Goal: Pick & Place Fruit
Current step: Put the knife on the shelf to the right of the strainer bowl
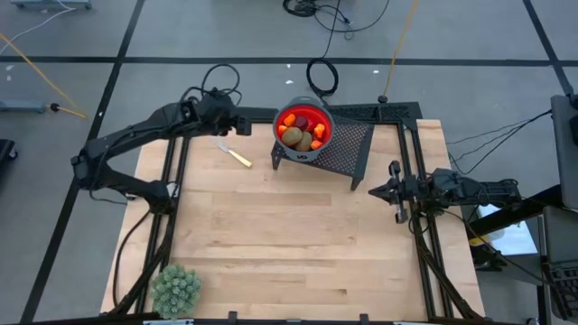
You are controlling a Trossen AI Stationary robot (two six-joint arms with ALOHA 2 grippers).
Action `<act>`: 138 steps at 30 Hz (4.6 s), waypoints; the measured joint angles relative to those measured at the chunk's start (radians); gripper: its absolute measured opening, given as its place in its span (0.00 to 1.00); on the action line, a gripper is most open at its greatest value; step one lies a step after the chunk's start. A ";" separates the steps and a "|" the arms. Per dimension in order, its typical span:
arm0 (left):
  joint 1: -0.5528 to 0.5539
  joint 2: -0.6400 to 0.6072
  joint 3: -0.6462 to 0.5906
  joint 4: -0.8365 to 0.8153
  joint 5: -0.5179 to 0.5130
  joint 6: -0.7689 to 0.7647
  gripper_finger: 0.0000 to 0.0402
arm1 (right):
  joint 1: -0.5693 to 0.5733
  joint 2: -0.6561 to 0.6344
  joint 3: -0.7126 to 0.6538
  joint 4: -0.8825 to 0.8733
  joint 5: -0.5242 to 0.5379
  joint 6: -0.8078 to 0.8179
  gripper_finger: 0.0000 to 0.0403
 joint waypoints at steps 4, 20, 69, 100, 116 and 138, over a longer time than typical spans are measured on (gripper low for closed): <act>0.028 0.034 0.000 -0.011 -0.007 -0.020 0.64 | 0.000 0.000 0.000 0.013 0.034 0.007 0.00; 0.061 0.171 0.000 -0.091 -0.012 -0.371 0.64 | 0.000 0.000 0.000 0.020 0.035 -0.063 0.00; 0.133 0.417 -0.248 0.018 0.212 -0.984 0.64 | 0.000 0.000 0.000 0.020 0.030 -0.107 0.00; 0.266 0.526 -0.268 0.126 0.159 -0.946 0.63 | 0.000 0.000 0.001 0.020 0.034 -0.107 0.00; 0.279 0.533 -0.269 0.124 0.120 -0.885 0.32 | 0.000 0.000 0.001 0.019 0.084 -0.108 0.00; 0.267 0.534 -0.270 0.117 0.115 -0.881 0.07 | 0.000 0.000 0.001 0.019 0.083 -0.107 0.00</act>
